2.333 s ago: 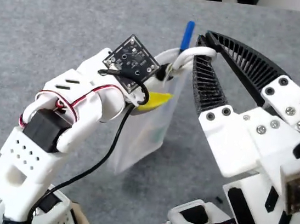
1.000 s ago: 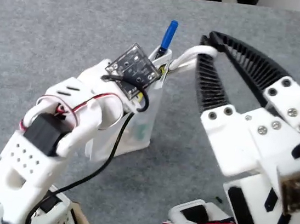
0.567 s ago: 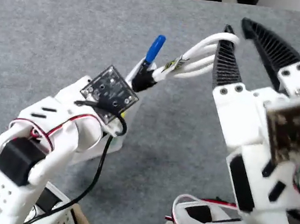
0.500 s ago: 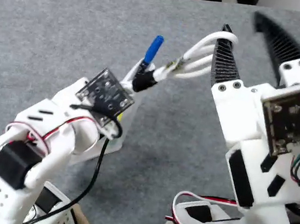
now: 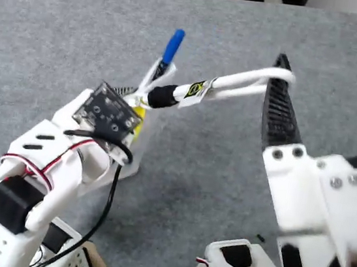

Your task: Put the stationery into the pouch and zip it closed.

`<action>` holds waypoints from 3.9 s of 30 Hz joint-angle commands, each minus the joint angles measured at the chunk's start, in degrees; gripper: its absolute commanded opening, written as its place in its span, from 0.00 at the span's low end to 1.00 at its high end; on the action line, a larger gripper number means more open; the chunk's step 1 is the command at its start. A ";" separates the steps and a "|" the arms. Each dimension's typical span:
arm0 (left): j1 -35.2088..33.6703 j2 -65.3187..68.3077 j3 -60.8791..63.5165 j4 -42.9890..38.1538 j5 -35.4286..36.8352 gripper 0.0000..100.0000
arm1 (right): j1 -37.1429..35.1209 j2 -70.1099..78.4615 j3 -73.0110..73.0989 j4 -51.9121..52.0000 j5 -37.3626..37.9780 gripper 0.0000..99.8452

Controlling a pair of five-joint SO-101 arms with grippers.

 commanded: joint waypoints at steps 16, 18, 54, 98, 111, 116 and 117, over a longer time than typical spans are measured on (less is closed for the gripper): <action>-3.12 13.19 -9.98 -6.51 1.23 0.03 | -16.35 -17.36 35.03 7.03 -1.32 0.55; -3.12 14.42 -11.38 -6.51 1.23 0.03 | -16.35 -18.68 38.90 7.03 -1.32 0.55; -8.84 28.31 -26.24 -2.55 1.23 0.03 | -17.93 -35.74 84.00 5.63 -1.05 0.55; 1.36 6.15 -11.56 17.05 9.93 0.03 | -12.92 -43.03 87.25 7.38 29.45 0.55; 0.92 5.80 -11.56 16.79 10.02 0.03 | -12.48 -42.77 91.91 5.80 29.19 0.55; 0.92 5.63 -11.56 16.97 10.02 0.03 | -12.66 -42.59 93.67 6.24 29.19 0.55; 0.92 5.63 -11.56 16.97 10.02 0.03 | -12.66 -42.59 93.58 6.24 29.19 0.55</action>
